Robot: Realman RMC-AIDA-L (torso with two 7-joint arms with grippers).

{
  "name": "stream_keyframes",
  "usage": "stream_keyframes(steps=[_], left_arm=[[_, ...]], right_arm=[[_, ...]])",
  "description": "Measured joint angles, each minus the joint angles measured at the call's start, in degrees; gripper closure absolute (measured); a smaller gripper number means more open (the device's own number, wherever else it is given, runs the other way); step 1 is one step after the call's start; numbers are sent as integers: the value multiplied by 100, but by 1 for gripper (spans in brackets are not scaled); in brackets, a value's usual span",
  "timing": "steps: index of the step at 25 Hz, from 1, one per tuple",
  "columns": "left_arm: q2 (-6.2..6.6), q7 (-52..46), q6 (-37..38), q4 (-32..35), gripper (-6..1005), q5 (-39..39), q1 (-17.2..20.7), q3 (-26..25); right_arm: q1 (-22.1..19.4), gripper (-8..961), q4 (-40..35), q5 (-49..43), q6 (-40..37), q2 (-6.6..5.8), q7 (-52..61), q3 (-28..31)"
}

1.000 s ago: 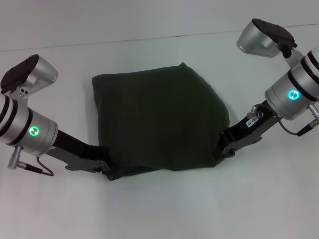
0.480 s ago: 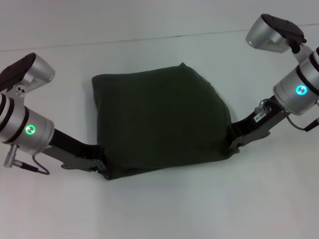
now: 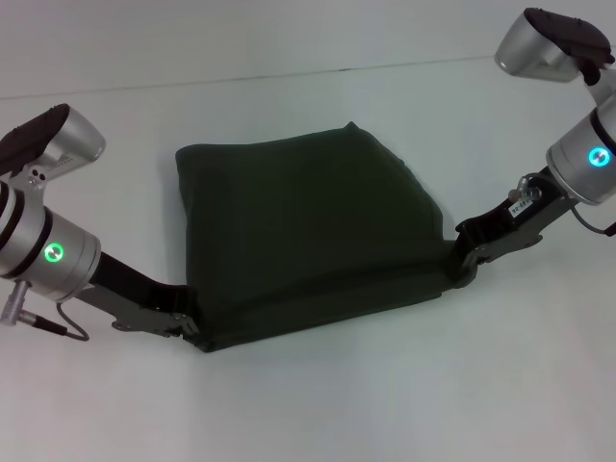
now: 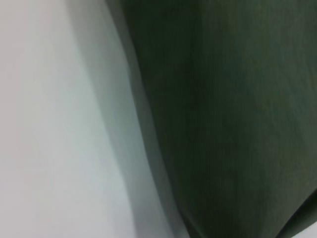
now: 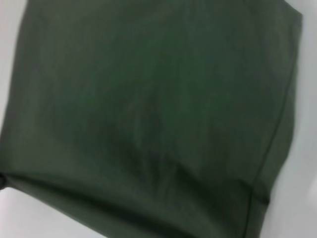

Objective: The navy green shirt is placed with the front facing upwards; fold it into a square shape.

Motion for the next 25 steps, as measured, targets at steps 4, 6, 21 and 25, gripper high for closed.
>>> stream_keyframes(steps=[4,6,21,25], left_arm=[[-7,20,-2,0,901,-1,6,-20],[-3,43,17,0,895,-18,11,-43],[0,0,46,-70,732,13,39,-38],[2,-9,121,-139,534,11,42,-43]], right_arm=[[28,884,0,-86,23,33,2,-2],[47,878,6,-69,14,35,-13,19],[73,839,-1,-12,-156,-38,11,183],[68,775,9,-36,-213,-84,29,246]])
